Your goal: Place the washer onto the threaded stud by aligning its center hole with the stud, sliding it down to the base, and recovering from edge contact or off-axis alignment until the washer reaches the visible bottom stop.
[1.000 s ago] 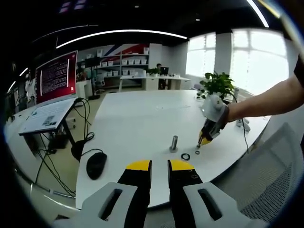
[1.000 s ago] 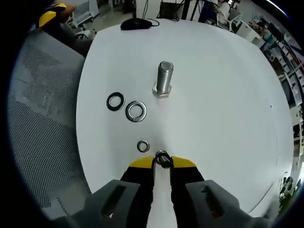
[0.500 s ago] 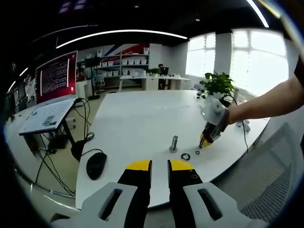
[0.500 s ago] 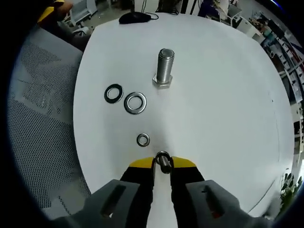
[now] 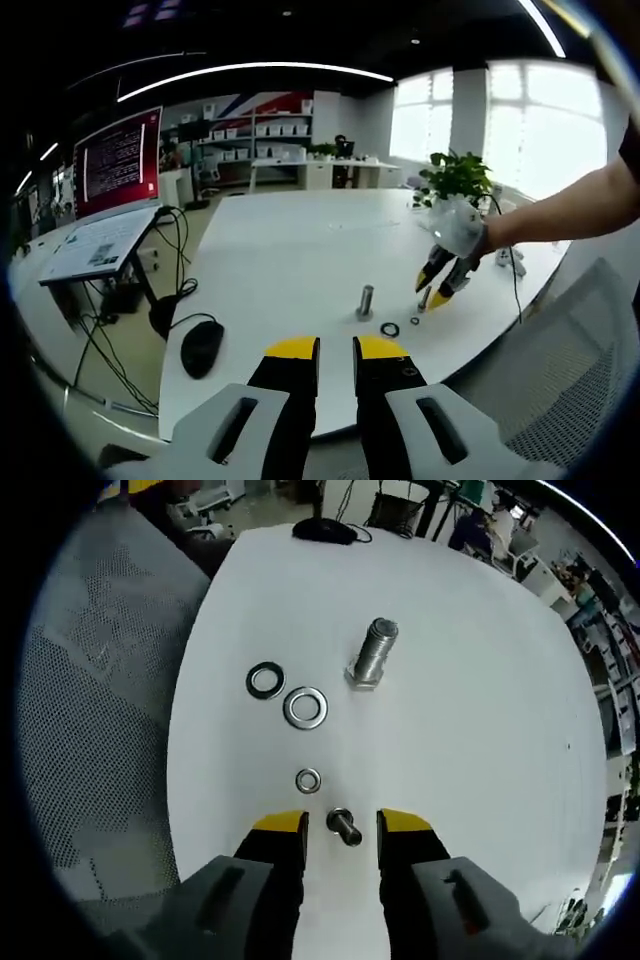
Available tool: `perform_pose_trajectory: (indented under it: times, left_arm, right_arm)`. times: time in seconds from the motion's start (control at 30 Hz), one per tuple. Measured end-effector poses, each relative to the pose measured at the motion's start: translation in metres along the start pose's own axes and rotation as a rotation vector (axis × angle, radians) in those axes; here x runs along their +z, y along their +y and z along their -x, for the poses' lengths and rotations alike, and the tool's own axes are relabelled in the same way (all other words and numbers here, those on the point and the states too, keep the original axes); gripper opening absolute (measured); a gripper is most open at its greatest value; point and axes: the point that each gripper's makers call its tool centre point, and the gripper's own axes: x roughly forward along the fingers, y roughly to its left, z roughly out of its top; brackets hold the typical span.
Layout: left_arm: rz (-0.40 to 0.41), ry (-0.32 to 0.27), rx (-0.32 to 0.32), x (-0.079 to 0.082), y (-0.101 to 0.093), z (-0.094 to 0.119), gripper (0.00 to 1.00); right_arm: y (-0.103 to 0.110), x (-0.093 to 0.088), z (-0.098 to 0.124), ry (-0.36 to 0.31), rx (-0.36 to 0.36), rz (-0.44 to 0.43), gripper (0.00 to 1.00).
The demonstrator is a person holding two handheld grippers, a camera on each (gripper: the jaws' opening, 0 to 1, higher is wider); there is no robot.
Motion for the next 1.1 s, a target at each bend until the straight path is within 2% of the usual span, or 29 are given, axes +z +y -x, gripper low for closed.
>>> perform_pose_trajectory:
  times: [0.1,0.2,0.3,0.5,0.63,0.93,1.1]
  left_arm:
    - [0.000,0.000,0.000,0.000,0.000,0.000,0.11]
    - [-0.001,0.000,-0.002,0.000,0.000,0.000,0.11]
    - [-0.001,0.002,-0.002,0.000,0.000,0.000,0.11]
    - [0.000,0.002,-0.002,-0.001,0.000,0.000,0.11]
    - [0.000,0.001,-0.001,0.000,0.000,0.000,0.11]
    - [0.002,0.001,0.003,-0.001,0.001,0.000,0.11]
    - [0.000,0.005,0.002,-0.001,0.000,0.000,0.11]
  right_arm:
    - [0.005,0.013,0.004,-0.040,0.038,0.036,0.29]
    - [0.018,0.023,0.005,-0.048,0.122,0.091,0.29]
    - [0.023,0.024,0.001,-0.016,0.144,0.168,0.29]
    - [0.026,0.023,-0.010,0.055,0.170,0.247,0.28]
    - [0.030,0.020,-0.017,0.101,0.204,0.306,0.24]
    - [0.030,0.011,-0.034,0.165,0.226,0.286,0.24]
    - [0.032,0.009,-0.038,0.173,0.231,0.262,0.24]
